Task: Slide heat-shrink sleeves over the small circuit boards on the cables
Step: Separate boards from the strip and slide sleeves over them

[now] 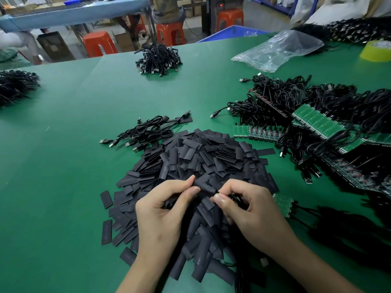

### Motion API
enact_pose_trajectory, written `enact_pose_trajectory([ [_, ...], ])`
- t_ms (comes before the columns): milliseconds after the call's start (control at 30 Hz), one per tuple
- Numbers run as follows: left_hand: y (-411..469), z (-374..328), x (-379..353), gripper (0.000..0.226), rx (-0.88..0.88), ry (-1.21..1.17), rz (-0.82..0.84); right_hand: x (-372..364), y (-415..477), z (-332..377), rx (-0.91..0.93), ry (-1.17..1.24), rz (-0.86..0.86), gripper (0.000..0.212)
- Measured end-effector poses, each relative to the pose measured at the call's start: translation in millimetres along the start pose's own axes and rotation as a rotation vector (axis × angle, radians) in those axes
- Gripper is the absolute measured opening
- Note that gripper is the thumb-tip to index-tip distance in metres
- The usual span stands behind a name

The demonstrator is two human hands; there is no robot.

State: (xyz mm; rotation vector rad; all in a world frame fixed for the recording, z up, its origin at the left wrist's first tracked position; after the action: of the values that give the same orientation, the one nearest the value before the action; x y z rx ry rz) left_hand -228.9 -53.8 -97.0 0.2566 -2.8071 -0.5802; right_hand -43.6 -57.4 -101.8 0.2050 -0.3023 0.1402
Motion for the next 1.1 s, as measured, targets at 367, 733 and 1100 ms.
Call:
enact_pose_trajectory([
  [367, 4, -23, -7, 0.034, -0.5, 0.476, 0.178, -1, 1, 2, 0.049, -0.121, 0.013, 0.019],
  [733, -4, -24, -14, 0.018, -0.538, 0.465, 0.231, 2, 3, 0, 0.013, 0.005, 0.028, 0.012],
  [1100, -8, -27, -18, 0.017, -0.578, 0.51, 0.262, 4, 2, 3, -0.011, -0.023, 0.019, 0.019],
])
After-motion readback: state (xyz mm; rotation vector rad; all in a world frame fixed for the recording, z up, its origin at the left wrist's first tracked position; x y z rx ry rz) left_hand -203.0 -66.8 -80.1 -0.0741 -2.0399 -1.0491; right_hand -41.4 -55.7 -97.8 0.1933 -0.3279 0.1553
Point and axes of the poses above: each hand's wrist, its own y-axis towards the middle knuckle, its own x-axis out of the back of the hand, z = x × y, the point moved 7 cm from there along y, towards the middle knuckle, and after that the axes turned 2 degrees about y, right-handed, at the moved point
